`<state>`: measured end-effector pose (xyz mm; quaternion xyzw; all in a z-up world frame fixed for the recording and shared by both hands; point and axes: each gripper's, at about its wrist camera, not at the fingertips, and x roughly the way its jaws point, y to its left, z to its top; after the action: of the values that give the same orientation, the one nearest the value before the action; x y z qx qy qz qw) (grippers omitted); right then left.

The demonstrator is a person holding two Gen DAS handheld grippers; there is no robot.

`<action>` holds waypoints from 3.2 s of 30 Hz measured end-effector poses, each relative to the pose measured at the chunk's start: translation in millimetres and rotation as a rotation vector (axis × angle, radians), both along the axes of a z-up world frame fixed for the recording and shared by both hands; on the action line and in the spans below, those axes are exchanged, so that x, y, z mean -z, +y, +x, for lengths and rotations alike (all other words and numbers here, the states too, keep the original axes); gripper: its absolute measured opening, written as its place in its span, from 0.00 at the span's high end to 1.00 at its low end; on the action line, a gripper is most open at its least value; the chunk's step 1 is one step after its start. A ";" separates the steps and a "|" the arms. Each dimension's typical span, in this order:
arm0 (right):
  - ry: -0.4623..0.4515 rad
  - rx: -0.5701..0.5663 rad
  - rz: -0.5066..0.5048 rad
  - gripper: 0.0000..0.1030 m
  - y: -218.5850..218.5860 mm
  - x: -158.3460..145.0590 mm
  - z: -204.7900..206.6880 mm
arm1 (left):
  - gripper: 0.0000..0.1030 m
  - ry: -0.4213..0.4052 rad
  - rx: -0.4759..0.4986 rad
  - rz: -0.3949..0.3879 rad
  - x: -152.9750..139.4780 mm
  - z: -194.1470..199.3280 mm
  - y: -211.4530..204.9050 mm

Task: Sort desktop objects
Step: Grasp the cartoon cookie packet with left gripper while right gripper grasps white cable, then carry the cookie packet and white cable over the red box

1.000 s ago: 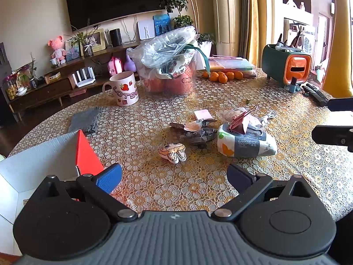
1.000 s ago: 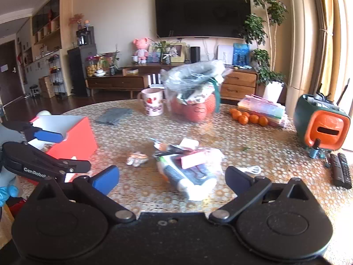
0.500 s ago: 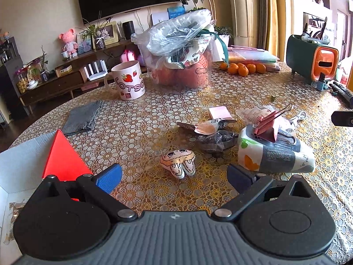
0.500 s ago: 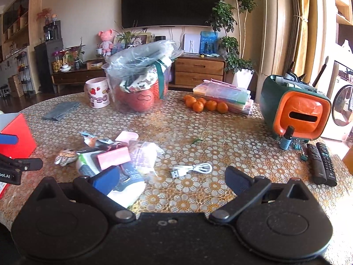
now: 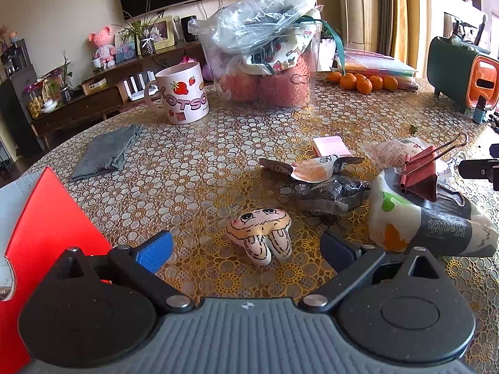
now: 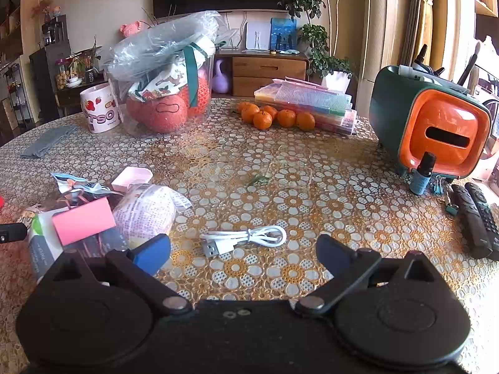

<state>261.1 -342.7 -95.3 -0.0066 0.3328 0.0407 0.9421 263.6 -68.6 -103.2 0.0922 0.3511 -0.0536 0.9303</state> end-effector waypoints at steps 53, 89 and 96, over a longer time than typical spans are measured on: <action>0.034 0.033 0.012 0.25 4.5 3.8 1.0 | 0.50 0.027 0.013 -0.079 -4.4 -8.7 -3.9; -0.018 -0.262 0.026 0.25 120.8 -100.6 -142.5 | 0.50 0.025 0.053 -0.182 -96.9 -141.8 57.9; -0.006 -0.345 0.057 0.25 163.4 -114.7 -147.1 | 0.50 0.007 0.024 -0.188 -111.9 -160.0 95.8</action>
<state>114.0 -179.3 19.4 -0.0369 0.3226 0.2112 0.9219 103.6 27.2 8.7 0.0086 0.3468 -0.0979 0.9328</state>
